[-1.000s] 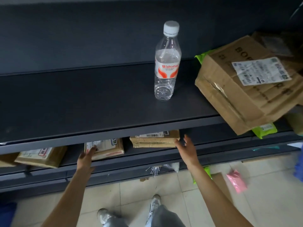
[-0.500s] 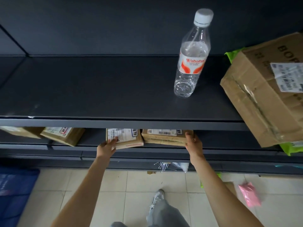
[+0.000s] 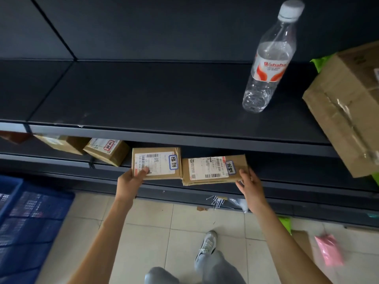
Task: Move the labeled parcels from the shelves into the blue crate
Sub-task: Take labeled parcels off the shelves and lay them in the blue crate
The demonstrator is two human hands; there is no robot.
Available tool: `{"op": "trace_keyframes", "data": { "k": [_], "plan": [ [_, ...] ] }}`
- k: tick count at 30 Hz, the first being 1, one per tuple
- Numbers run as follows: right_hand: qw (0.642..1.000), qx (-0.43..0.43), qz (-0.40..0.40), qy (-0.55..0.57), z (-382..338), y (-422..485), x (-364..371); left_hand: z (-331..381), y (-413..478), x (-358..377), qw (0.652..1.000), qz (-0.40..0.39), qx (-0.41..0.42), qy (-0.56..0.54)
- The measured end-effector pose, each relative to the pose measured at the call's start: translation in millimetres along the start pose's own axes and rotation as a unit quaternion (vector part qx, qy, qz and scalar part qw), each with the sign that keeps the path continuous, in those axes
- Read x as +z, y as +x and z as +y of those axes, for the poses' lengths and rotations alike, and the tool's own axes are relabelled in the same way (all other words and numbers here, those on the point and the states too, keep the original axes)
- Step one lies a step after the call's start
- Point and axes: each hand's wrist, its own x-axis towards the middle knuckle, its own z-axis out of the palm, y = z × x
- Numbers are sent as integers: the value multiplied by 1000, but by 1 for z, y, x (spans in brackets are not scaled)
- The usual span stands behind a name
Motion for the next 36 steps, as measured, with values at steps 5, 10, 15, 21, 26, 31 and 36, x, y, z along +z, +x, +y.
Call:
{"op": "trace_keyframes", "data": {
  "k": [5,10,15,21,26,31,36],
  "plan": [
    [999,-24,7,39,14,-39,16,-13,-49,-48,999,17,37,-5],
    [997,-30,16,69,35,-79,41,-39,-92,-101,997,61,54,0],
    [997,-19,9,77,63,-127,81,-49,-132,-157,989,109,87,51],
    [988,-71,-136,-5,65,-201,142,-91,-196,-246,978,190,81,13],
    [966,-97,-229,-66,76,-242,204,-135,-241,-313,961,269,49,-45],
    [956,-78,-270,-83,90,-280,269,-158,-280,-358,941,317,38,-110],
    [945,-57,-298,-120,105,-297,329,-187,-296,-399,917,372,10,-146]
  ]
}}
